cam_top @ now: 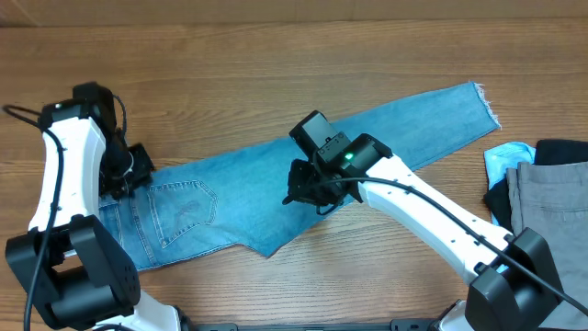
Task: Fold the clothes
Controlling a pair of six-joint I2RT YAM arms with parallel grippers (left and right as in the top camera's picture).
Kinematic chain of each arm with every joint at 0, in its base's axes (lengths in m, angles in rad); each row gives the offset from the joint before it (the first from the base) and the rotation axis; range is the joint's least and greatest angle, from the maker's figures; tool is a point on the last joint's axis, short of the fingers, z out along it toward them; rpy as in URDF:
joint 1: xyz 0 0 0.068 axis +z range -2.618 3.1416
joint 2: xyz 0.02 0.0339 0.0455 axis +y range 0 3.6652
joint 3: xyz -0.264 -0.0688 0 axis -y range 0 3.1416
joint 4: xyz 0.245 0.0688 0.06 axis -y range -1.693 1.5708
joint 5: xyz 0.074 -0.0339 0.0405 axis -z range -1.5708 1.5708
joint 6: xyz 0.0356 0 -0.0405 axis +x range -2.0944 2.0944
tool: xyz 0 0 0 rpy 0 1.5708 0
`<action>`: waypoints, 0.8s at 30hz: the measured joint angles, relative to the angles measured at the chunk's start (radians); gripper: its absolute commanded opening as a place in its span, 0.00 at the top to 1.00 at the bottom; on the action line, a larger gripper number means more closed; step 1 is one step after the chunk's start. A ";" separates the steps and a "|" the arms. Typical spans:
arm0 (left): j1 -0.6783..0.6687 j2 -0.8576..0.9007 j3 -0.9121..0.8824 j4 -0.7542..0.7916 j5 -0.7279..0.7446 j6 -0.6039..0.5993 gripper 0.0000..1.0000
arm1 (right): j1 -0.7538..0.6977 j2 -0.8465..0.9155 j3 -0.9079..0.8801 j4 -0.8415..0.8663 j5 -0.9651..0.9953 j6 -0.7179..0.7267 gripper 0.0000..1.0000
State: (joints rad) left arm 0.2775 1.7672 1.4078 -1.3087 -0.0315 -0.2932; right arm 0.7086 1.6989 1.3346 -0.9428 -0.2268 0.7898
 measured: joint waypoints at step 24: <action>0.089 0.156 -0.038 0.386 0.125 0.069 0.71 | 0.000 0.006 -0.002 0.236 -0.006 -0.071 0.87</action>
State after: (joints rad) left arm 0.3660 1.9232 1.3701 -0.9222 0.0933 -0.2241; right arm 0.7082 1.7050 1.3327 -0.7067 -0.2325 0.7193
